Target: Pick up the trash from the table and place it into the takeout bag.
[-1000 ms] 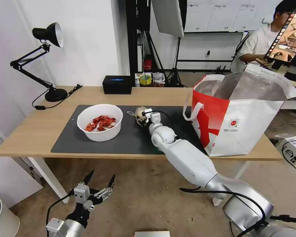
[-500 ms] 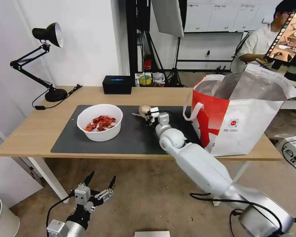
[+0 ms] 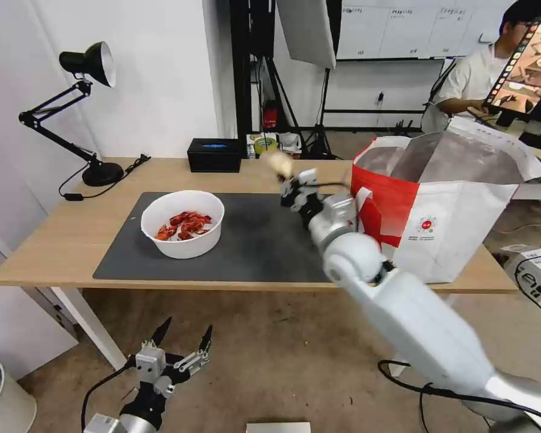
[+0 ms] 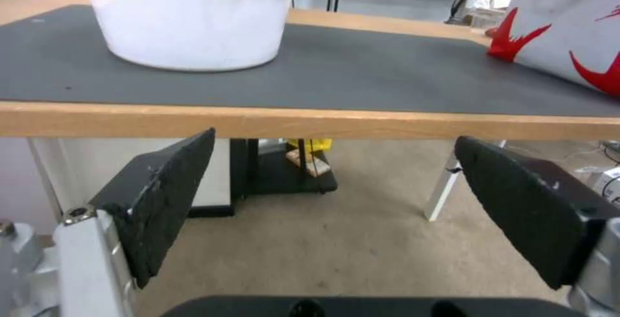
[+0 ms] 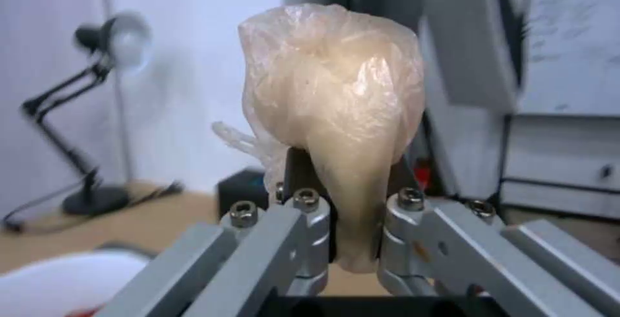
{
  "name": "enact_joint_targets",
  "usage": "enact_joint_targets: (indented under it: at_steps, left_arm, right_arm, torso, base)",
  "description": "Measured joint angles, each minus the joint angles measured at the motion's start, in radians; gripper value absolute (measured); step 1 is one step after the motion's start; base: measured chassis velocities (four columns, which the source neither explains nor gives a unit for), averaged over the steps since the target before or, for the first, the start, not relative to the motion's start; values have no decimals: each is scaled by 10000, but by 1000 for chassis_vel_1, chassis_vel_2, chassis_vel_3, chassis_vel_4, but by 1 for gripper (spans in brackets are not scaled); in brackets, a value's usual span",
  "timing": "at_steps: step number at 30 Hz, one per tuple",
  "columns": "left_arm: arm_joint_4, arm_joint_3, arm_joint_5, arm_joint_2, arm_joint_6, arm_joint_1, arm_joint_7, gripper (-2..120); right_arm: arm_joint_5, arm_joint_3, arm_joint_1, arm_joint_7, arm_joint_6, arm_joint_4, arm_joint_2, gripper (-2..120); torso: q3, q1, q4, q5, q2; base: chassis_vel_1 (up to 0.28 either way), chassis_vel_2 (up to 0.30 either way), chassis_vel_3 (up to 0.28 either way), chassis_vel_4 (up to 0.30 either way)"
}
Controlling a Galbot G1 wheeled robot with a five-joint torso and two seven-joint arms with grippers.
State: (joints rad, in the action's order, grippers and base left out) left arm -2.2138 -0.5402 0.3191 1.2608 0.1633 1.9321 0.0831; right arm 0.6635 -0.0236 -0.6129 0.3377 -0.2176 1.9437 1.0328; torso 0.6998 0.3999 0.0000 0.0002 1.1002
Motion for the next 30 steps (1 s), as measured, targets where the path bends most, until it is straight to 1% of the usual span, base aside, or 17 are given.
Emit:
enact_joint_targets:
  at_steps: [1,2,5,6,7,8,9,10,11,12,13,15,18,28,30]
  left_arm:
    - [-14,11,-15,5,0,0,6,100]
    - [-14,11,-15,5,0,0,6,100]
    - [-45,46,-66,4,0,-12,17,100]
    - [-45,46,-66,4,0,-12,17,100]
    - [-68,88,-91,-5,0,-16,32,100]
    - [-87,226,-140,-68,-8,-74,59,100]
    - [-88,331,-155,-128,-33,-146,61,100]
    - [-88,331,-155,-128,-33,-146,61,100]
    - [-79,530,-170,-235,-85,-312,63,100]
    - [-49,657,-201,-288,-115,-396,65,100]
    - [-49,657,-201,-288,-115,-396,65,100]
    - [-26,757,-259,-298,-125,-415,66,100]
    - [-30,766,-271,-323,-122,-411,69,100]
    - [-18,730,-223,-430,-82,-411,71,100]
    - [4,726,-177,-492,-77,-432,72,100]
  right_arm:
    - [38,357,-209,27,47,236,-201,6]
    - [38,357,-209,27,47,236,-201,6]
    - [390,1570,-877,44,91,860,-958,6]
    - [390,1570,-877,44,91,860,-958,6]
    - [525,1881,-1067,43,93,972,-1217,6]
    - [773,2409,-1436,37,93,1097,-1626,6]
    - [888,2708,-1628,40,93,1143,-1832,6]
    - [888,2708,-1628,40,93,1143,-1832,6]
    - [1058,3164,-1921,40,93,1234,-2143,6]
    - [1200,3527,-2123,52,93,1263,-2390,6]
    - [1200,3527,-2123,52,93,1263,-2390,6]
    - [1410,3955,-2332,131,93,1212,-2710,6]
    - [1453,4116,-2466,239,67,1109,-2832,6]
    - [1325,4068,-2614,682,-201,647,-2727,6]
    - [1184,4062,-2614,687,-242,601,-2726,16]
  torso:
    - [0,0,-1,0,0]
    - [0,0,-1,0,0]
    - [0,0,-1,0,0]
    - [0,0,-1,0,0]
    - [0,0,-2,0,0]
    - [0,-1,3,4,-1]
    - [1,0,1,4,0]
    - [1,0,1,4,0]
    - [1,0,-1,1,-1]
    - [0,0,-10,-3,0]
    - [0,0,-10,-3,0]
    - [0,0,-4,1,0]
    - [1,1,1,-1,0]
    - [2,2,1,-1,-2]
    - [2,1,1,-2,-2]
  base:
    - [0,0,0,0]
    - [0,0,0,0]
    - [0,0,0,0]
    - [0,0,0,0]
    - [0,0,0,0]
    - [0,0,0,0]
    - [0,0,0,0]
    - [0,0,0,0]
    - [0,0,0,0]
    - [0,0,0,0]
    - [0,0,0,0]
    - [0,0,0,0]
    - [0,0,0,0]
    - [0,0,0,0]
    - [0,0,0,0]
